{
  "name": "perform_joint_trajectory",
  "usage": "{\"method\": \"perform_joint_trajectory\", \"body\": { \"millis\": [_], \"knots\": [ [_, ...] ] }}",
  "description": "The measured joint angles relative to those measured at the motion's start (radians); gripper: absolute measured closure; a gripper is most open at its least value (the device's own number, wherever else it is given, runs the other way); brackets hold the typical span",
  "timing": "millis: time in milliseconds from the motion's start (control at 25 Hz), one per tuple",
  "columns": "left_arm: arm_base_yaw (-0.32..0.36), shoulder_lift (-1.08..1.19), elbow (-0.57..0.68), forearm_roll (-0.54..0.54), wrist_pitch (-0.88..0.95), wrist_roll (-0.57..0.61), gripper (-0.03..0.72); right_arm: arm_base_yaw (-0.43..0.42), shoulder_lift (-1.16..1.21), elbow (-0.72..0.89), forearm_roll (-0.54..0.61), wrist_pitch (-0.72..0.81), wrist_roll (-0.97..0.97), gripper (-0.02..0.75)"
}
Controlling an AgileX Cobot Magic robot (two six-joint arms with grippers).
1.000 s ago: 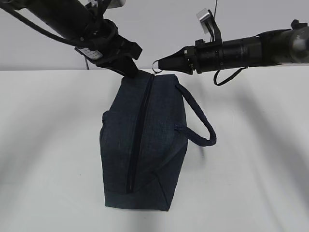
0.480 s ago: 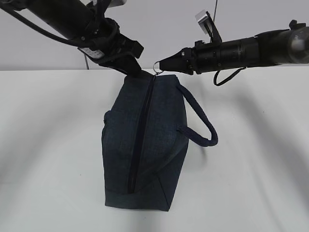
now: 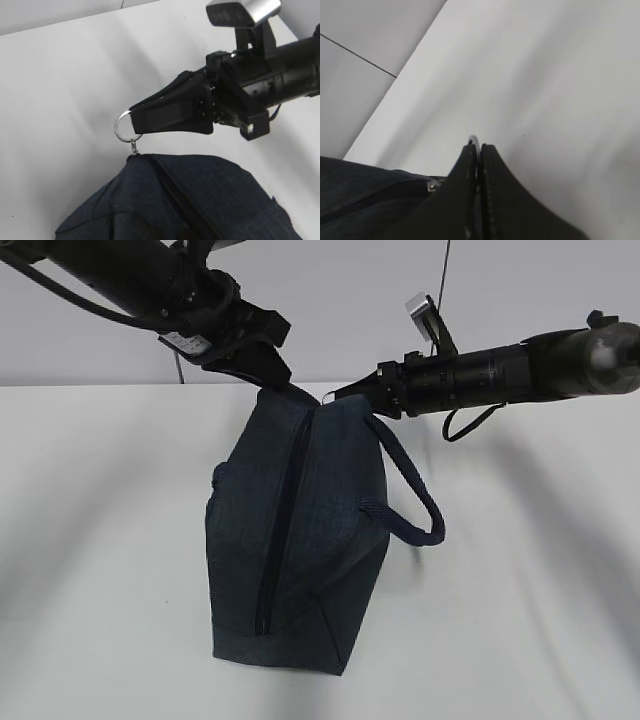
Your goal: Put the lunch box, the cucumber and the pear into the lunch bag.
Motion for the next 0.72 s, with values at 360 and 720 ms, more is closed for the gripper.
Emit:
{"method": "perform_joint_trajectory", "body": {
  "millis": [360, 720],
  "knots": [
    [0.06, -0.005, 0.0, -0.133, 0.01, 0.056, 0.688, -0.01, 0.01, 0.0, -0.073, -0.087, 0.066, 0.738],
    [0.062, -0.005, 0.0, -0.146, -0.006, 0.066, 0.688, -0.012, 0.014, 0.0, -0.097, -0.068, 0.075, 0.738]
  ]
}}
